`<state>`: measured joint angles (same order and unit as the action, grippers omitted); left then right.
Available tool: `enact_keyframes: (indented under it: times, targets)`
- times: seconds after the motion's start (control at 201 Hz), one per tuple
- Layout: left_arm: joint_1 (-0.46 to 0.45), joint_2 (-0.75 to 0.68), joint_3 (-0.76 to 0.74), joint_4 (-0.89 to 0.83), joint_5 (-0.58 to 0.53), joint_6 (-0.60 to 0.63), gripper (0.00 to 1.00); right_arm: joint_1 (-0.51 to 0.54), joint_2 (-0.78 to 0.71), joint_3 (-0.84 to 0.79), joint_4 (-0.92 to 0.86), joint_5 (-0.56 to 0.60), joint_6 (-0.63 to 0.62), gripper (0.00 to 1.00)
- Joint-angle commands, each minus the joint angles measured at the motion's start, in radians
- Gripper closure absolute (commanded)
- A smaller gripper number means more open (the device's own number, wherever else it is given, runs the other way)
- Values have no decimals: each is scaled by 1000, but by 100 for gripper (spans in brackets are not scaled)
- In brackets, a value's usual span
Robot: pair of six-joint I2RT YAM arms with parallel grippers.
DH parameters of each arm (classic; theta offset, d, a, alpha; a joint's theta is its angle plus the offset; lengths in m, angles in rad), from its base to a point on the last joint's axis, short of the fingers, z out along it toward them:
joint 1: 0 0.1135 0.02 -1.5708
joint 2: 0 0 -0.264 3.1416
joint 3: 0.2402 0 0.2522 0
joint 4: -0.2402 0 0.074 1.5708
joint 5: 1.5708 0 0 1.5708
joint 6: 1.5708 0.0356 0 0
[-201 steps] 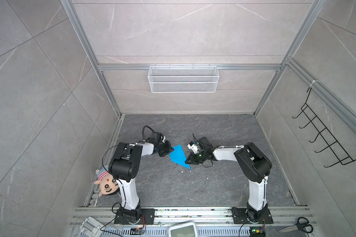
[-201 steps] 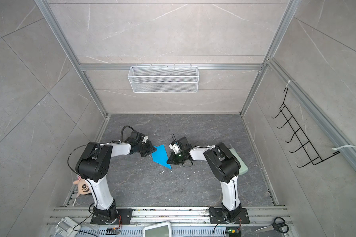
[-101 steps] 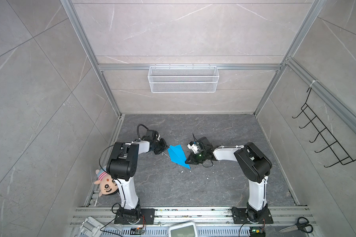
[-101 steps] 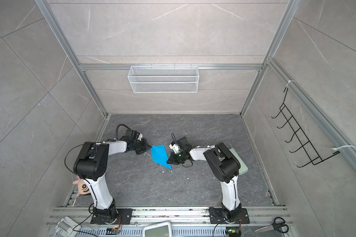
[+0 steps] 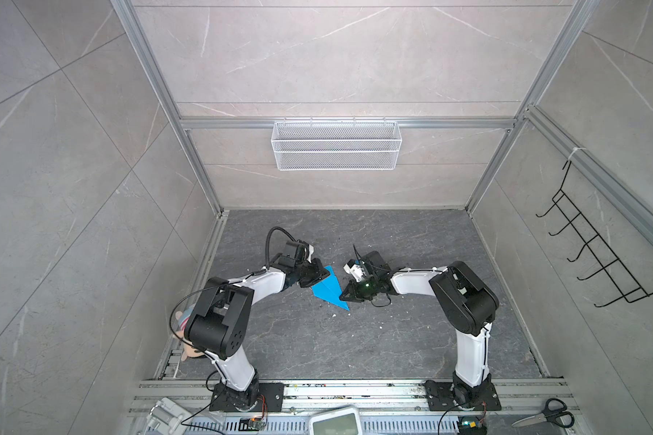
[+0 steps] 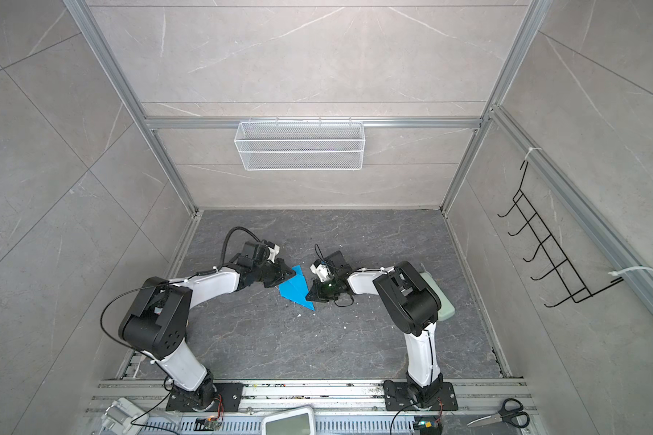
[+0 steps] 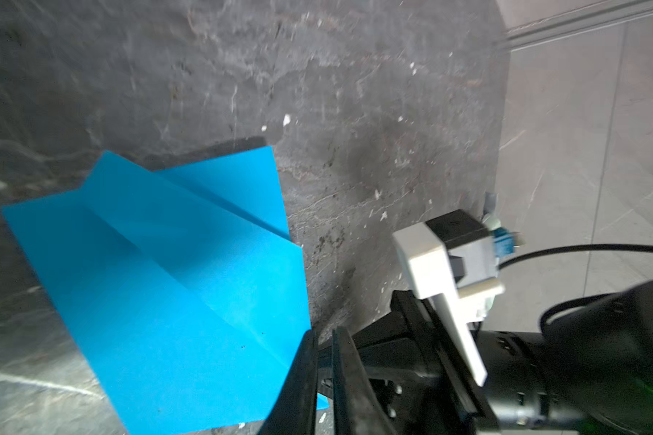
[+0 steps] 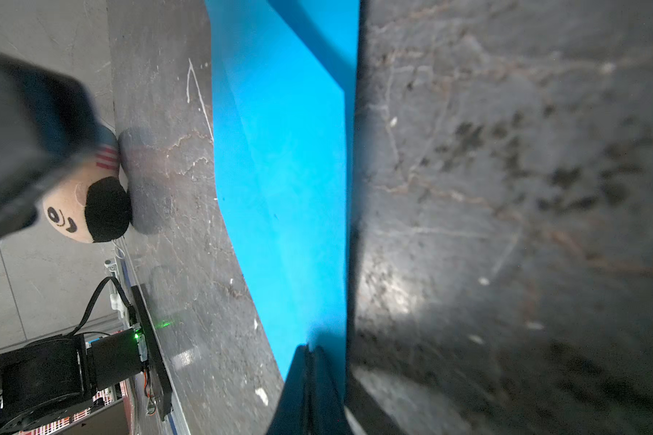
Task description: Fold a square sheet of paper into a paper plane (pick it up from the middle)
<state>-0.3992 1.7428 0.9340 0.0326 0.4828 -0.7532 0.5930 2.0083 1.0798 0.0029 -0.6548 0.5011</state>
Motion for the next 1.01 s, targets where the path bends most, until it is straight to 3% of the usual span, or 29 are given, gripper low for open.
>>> enact_keyframes:
  times: [0.0, 0.568, 1.001]
  targets:
    - [5, 47, 13, 36, 13, -17, 87, 2, 50, -23, -109, 91, -10, 94]
    - [6, 135, 11, -32, -95, -58, 96, 2, 36, -26, -124, 33, -27, 94]
    - [7, 144, -9, -82, -157, -72, 100, 2, -86, -185, -165, 41, -37, 94]
